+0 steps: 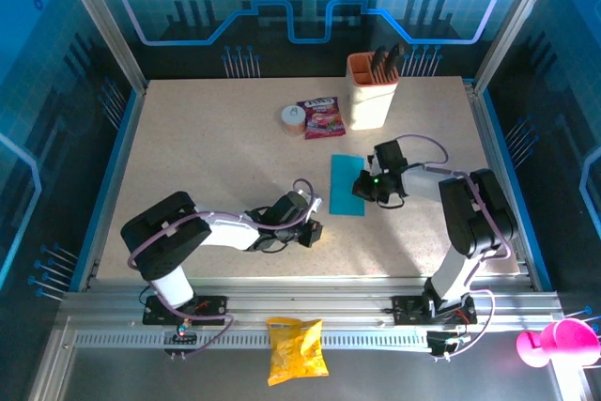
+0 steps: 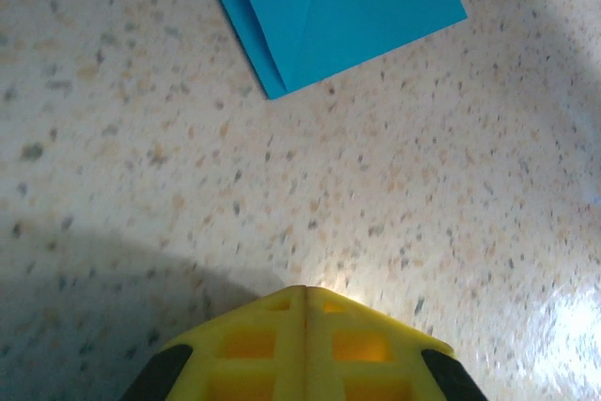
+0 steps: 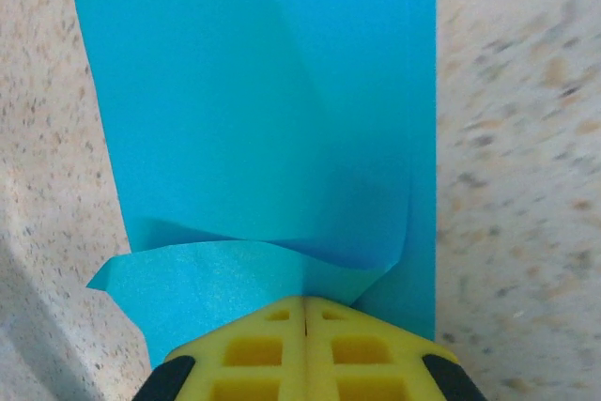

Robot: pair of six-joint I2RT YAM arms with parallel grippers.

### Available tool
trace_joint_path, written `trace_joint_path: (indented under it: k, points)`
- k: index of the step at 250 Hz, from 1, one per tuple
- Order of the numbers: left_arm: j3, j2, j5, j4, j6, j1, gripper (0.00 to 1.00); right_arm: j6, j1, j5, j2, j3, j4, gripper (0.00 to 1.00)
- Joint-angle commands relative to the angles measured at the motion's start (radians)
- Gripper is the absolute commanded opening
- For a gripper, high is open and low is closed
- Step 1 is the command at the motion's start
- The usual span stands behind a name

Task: Fold a paper plane with a square sheet of paper (pick it up from the middle)
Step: Fold the triangle a second time at the center of the table.

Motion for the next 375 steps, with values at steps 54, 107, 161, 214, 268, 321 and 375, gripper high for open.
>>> trace_joint_path:
  k: [54, 107, 161, 214, 268, 321, 375]
  points:
    - [0.005, -0.157, 0.034, -0.238, -0.012, -0.009, 0.00, 0.101, 0.241, 0.065, -0.060, -0.157, 0.017, 0.00]
    - [0.029, -0.128, 0.048, -0.240, 0.009, -0.008, 0.00, 0.171, 0.377, 0.117, -0.105, -0.168, 0.020, 0.00]
    - [-0.020, -0.077, 0.055, -0.180, -0.008, -0.008, 0.00, 0.179, 0.388, 0.115, -0.086, -0.150, 0.023, 0.00]
    - [-0.050, -0.005, 0.047, -0.148, 0.003, -0.008, 0.00, 0.154, 0.354, 0.098, -0.079, -0.119, 0.002, 0.00]
    - [-0.065, 0.043, 0.044, -0.137, 0.016, -0.008, 0.00, 0.108, 0.251, 0.060, -0.066, -0.084, -0.027, 0.00]
    - [-0.073, 0.068, 0.046, -0.123, 0.015, -0.009, 0.00, 0.064, 0.145, 0.042, -0.037, -0.051, -0.054, 0.00]
    - [-0.074, 0.059, 0.046, -0.126, 0.020, -0.008, 0.00, 0.027, 0.052, 0.038, -0.119, -0.069, -0.088, 0.00]
